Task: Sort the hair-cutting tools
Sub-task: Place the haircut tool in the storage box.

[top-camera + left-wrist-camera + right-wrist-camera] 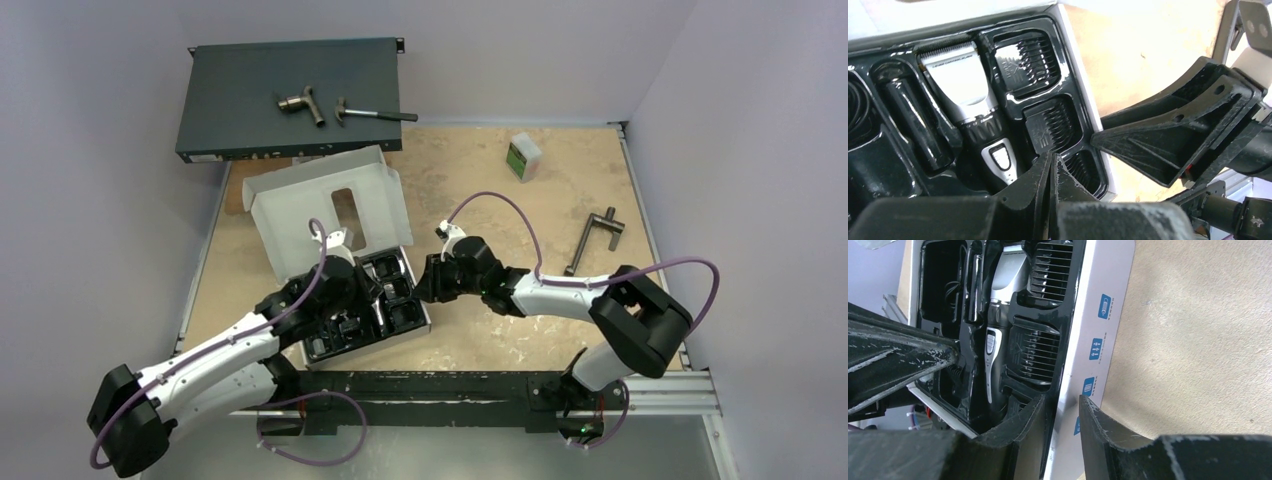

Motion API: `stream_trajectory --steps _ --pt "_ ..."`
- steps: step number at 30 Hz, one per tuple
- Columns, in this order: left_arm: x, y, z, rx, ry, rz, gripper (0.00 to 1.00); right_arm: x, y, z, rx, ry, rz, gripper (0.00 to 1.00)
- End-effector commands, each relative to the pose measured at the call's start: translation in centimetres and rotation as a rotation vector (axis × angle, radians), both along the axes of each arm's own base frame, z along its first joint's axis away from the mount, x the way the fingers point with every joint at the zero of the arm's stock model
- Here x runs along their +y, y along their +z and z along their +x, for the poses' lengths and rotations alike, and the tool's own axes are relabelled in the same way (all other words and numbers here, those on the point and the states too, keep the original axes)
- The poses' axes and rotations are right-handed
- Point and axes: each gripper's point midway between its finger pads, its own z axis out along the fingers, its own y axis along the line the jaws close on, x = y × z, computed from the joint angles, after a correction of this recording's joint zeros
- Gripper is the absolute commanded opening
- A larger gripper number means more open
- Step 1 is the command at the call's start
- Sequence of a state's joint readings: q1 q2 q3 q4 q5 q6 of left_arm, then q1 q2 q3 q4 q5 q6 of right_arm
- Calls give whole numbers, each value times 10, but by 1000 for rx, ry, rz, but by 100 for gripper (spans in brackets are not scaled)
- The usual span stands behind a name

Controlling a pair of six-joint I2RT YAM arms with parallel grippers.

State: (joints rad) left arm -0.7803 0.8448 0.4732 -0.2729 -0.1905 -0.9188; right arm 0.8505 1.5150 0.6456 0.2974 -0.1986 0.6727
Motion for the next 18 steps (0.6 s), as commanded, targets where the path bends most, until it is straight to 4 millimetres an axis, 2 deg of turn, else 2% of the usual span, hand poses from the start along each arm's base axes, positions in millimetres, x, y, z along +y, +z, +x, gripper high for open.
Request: stream_trajectory --steps 1,4,7,10,12,15,18 --pt "-12 28 18 -87 -11 -20 0 2 14 -3 -25 18 33 31" --pt "-15 16 21 -65 -14 9 0 2 14 -3 -26 21 29 30" --pt "-16 -18 16 33 -34 77 0 3 13 -3 -22 26 27 29" --pt "-14 -65 3 174 -59 164 0 2 13 -4 -23 29 27 28" --pt "-17 -86 -4 246 -85 189 0 2 13 -4 -22 29 24 28" --pt "-24 -87 -5 226 -86 118 0 2 13 -4 -22 27 25 28" --pt "-19 -64 3 149 -57 104 0 1 14 -4 -23 23 27 28"
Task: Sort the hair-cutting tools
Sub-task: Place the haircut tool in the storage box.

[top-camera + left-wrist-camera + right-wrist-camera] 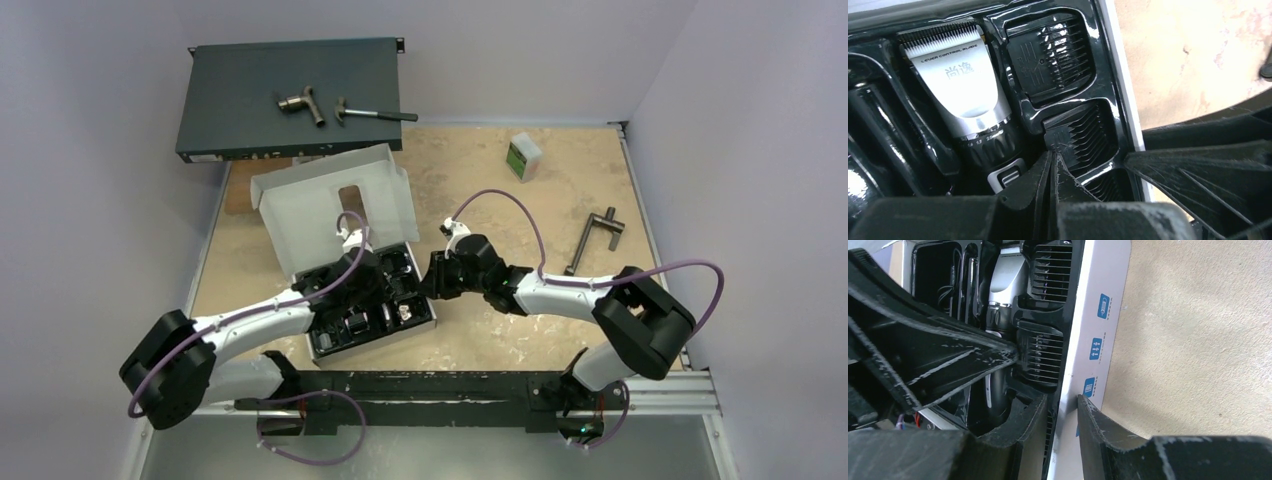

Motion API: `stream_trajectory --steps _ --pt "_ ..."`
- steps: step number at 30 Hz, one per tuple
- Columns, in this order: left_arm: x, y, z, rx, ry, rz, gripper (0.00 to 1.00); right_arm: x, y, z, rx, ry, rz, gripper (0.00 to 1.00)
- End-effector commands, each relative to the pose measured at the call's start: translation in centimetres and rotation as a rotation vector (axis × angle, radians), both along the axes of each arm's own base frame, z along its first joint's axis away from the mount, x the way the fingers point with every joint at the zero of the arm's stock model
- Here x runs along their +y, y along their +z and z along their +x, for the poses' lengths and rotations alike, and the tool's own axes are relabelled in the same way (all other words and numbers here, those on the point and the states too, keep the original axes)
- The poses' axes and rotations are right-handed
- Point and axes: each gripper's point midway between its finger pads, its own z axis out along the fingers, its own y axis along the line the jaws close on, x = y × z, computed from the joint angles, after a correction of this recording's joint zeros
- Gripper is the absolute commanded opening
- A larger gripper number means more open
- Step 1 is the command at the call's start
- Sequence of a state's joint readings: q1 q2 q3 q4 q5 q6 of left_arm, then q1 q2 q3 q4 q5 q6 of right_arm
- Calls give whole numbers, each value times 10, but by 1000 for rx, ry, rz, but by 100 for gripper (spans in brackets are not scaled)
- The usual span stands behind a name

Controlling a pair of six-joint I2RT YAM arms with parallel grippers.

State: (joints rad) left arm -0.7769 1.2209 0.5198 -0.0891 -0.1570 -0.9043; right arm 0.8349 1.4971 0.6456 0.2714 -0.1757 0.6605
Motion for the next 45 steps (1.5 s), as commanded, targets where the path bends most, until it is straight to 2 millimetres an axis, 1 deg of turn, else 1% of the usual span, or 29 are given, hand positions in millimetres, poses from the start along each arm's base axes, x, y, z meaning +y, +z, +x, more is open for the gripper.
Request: stream_trajectory --steps 1,2,6,7,10,12,15,18,20,23,26,28,30,32,34,36,38,40,42,45 --pt "9 0 -15 7 -20 3 0 9 13 -11 -10 51 46 28" --pt "11 13 -13 -27 -19 -8 0 9 14 -11 -12 50 46 28" --pt "18 49 -8 -120 -3 -28 0 10 15 -10 -14 50 49 28" --pt "19 55 -7 -136 0 -37 0 10 15 -10 -14 48 51 27" --pt "18 67 -6 -162 2 -61 0 10 15 -10 -13 48 53 27" --pt "15 68 -4 -163 -3 -58 0 10 15 -10 -12 48 53 27" --pt "10 56 -1 -140 -11 -48 0 10 14 -10 -10 51 51 26" --pt "-1 38 -1 -96 -33 -55 0 10 13 -10 -9 49 47 25" --pt "-4 20 -3 -50 -40 -25 0 10 13 -10 -7 52 46 24" --pt "0 -16 -11 33 -43 57 0 11 12 -11 -3 55 46 23" --pt "-2 -44 -20 96 -52 70 0 13 10 -11 2 60 45 23" --pt "-1 -53 -22 117 -47 81 0 13 9 -11 6 60 45 23" --pt "1 -55 -24 120 -38 83 0 12 9 -11 7 59 46 23" --pt "2 -48 -21 93 -34 73 0 12 9 -12 7 57 44 23" --pt "3 -33 -18 59 -30 63 0 11 11 -11 1 54 44 23" --pt "4 -11 -14 5 -30 40 0 10 14 -10 -5 50 45 24" --pt "6 9 -11 -41 -27 23 0 10 17 -9 -12 47 48 27" --pt "8 29 -10 -83 -22 6 0 10 20 -9 -16 48 49 34" --pt "12 48 -8 -121 -16 -6 1 10 24 -9 -20 50 55 43" --pt "16 75 -7 -171 -10 -26 8 10 33 -8 -34 44 64 53"
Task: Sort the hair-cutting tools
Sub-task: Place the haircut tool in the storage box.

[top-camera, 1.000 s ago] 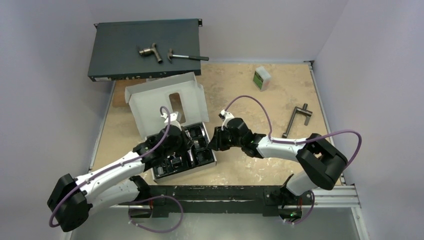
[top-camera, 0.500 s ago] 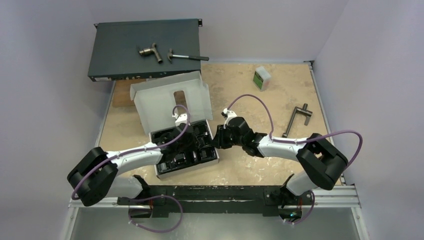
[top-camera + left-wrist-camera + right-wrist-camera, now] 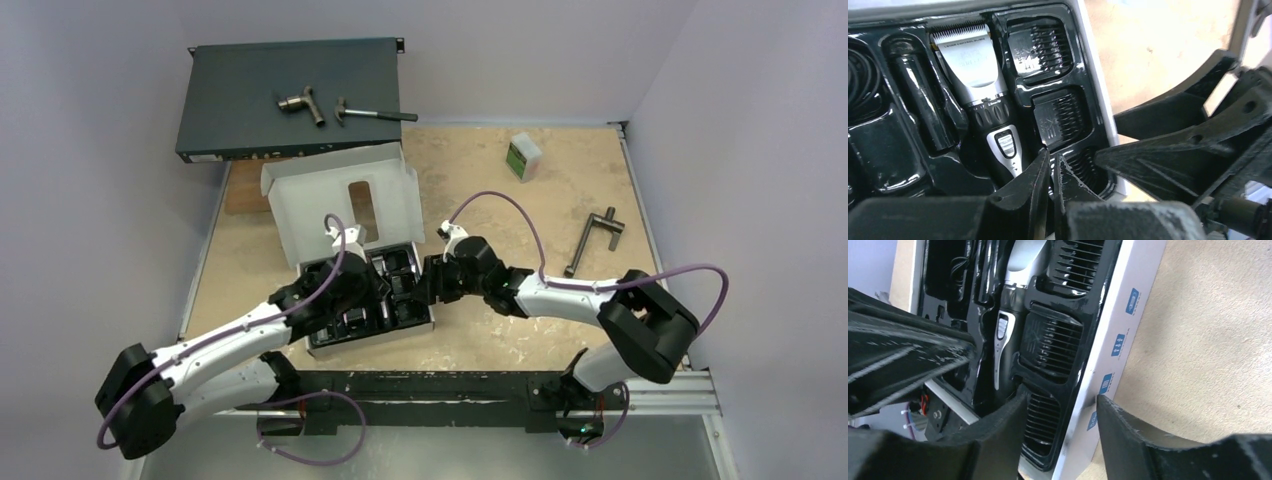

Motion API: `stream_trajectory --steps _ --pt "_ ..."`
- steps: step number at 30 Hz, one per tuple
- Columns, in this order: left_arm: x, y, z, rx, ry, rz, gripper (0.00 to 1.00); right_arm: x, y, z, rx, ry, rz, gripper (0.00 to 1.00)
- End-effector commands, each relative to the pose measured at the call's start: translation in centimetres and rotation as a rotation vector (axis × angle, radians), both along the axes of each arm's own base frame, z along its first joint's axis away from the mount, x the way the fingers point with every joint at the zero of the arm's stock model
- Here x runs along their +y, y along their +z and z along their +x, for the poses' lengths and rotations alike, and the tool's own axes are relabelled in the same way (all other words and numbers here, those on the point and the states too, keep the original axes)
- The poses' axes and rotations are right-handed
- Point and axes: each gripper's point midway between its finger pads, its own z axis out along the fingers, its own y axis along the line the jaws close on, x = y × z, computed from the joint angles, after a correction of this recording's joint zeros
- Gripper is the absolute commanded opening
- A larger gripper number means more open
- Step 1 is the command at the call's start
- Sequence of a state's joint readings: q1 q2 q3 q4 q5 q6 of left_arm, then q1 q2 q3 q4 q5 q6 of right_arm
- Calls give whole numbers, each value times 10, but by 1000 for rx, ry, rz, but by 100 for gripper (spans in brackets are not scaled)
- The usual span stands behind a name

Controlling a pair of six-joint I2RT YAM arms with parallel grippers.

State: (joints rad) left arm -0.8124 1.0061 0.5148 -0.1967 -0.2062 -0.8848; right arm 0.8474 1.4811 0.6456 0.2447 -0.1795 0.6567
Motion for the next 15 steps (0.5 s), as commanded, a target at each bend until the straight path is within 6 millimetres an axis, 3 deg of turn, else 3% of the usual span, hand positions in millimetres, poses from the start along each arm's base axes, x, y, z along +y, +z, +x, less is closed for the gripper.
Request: stream_trajectory --steps 1,4,7,9,12,15 --pt "10 41 3 -82 9 5 11 9 36 1 -50 22 72 56" --pt "24 63 3 -132 50 2 17 7 52 7 -93 4 75 62" --pt "57 86 6 -204 162 18 24 0 75 21 -155 -35 82 66" --pt "89 101 9 -254 275 16 31 -10 94 39 -201 -97 104 68" --pt "140 122 12 -328 459 15 52 -24 119 75 -269 -200 121 68" --pt "173 143 14 -389 582 56 66 -27 138 107 -341 -262 101 68"
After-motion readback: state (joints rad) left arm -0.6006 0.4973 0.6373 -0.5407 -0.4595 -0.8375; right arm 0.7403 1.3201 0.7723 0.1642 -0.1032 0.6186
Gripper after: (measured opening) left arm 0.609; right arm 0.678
